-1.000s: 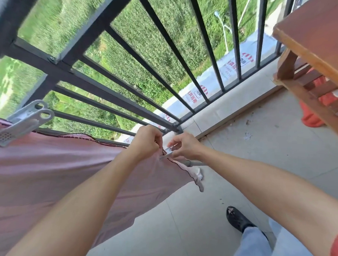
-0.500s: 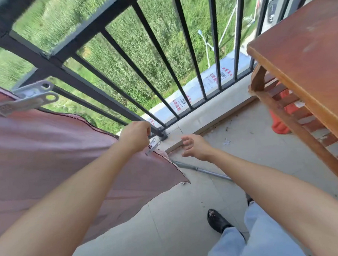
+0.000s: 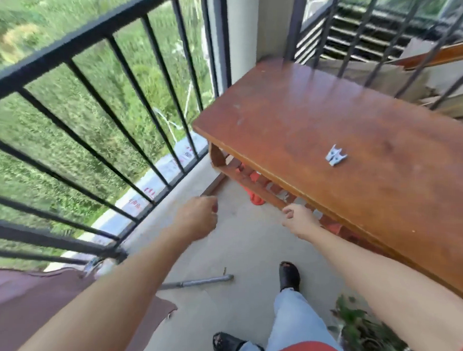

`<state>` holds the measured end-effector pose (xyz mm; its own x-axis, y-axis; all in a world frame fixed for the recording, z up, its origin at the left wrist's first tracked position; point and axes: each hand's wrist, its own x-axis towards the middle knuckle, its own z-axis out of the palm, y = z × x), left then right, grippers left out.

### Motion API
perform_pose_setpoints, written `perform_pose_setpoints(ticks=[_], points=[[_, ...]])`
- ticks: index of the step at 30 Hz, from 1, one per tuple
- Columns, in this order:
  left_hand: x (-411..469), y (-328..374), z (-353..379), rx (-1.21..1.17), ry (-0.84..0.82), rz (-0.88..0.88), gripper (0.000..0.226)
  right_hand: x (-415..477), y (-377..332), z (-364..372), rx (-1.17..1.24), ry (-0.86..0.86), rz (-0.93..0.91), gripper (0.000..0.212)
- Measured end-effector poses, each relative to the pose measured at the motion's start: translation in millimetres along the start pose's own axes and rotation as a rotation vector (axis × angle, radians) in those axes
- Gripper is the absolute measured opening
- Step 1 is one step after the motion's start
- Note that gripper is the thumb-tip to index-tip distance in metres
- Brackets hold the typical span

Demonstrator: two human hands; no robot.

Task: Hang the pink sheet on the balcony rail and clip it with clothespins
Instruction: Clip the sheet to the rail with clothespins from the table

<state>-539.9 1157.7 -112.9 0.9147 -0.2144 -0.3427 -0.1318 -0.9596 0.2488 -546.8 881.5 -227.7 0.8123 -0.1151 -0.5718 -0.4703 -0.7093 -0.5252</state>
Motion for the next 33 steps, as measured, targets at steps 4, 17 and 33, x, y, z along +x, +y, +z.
perform_pose_setpoints(ticks=[4, 17, 33], points=[[43, 60, 15, -0.031, -0.086, 0.082, 0.01, 22, 48, -65, -0.028, 0.158, 0.069, 0.035], [194, 201, 46, -0.048, -0.193, 0.052, 0.019, 169, 80, -215, -0.654, 0.073, -0.243, 0.062], [340, 274, 98, -0.082, -0.226, 0.036, 0.023, 182, 176, -236, -0.509, 0.206, -0.168, 0.022]])
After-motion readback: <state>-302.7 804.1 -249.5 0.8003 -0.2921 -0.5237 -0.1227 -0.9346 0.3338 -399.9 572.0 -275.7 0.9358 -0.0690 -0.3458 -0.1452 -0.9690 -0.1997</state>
